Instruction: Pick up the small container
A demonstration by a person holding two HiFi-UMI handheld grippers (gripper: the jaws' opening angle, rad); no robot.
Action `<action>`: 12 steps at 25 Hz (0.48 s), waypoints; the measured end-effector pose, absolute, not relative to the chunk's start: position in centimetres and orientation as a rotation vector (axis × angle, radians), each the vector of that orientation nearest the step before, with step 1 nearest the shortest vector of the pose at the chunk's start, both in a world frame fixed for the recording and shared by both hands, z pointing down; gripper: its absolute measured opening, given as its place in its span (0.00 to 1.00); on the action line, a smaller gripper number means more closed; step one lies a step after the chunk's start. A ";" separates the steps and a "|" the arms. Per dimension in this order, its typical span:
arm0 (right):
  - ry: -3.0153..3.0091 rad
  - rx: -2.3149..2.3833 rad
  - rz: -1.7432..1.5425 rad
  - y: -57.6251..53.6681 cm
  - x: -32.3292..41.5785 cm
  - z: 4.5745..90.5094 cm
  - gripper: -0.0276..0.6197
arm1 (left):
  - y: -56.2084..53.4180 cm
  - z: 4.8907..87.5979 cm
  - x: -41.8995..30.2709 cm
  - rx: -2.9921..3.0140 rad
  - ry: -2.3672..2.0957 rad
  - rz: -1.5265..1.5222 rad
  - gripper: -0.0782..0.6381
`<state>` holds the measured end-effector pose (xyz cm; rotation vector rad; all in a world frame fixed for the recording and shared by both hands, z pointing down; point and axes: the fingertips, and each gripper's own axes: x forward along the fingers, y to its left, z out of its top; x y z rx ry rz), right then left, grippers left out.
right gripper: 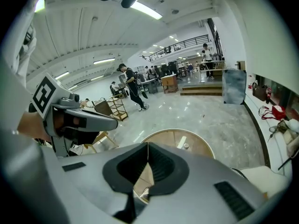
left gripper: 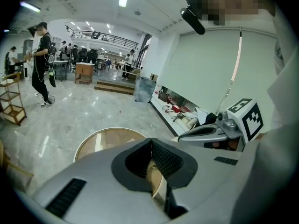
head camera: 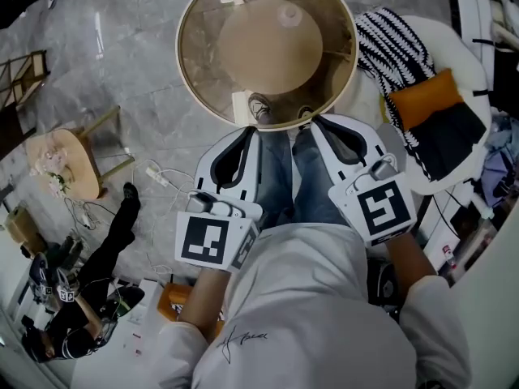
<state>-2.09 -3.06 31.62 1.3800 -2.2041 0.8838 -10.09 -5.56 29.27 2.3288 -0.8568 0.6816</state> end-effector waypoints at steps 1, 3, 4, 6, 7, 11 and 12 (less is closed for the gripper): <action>-2.202 1.379 0.885 -3.2 -2.1 32.0 0.07 | -5.8 29.6 -10.1 2.326 -0.854 0.685 0.13; -2.199 1.376 0.889 -3.6 -2.0 32.6 0.07 | -6.2 30.1 -10.0 2.320 -0.850 0.692 0.13; -2.197 1.374 0.894 -3.7 -2.0 32.9 0.07 | -6.3 30.4 -10.0 2.317 -0.849 0.695 0.13; -2.193 1.373 0.906 -4.0 -2.0 33.6 0.07 | -6.7 31.0 -10.0 2.311 -0.848 0.700 0.13; -2.191 1.373 0.912 -4.1 -2.0 33.9 0.07 | -6.8 31.3 -10.0 2.309 -0.847 0.703 0.13; -2.179 1.382 0.933 -4.6 -1.8 35.4 0.07 | -6.9 32.5 -9.7 2.298 -0.837 0.716 0.13; -2.175 1.385 0.938 -4.7 -1.8 35.7 0.07 | -7.0 32.8 -9.6 2.303 -0.837 0.730 0.13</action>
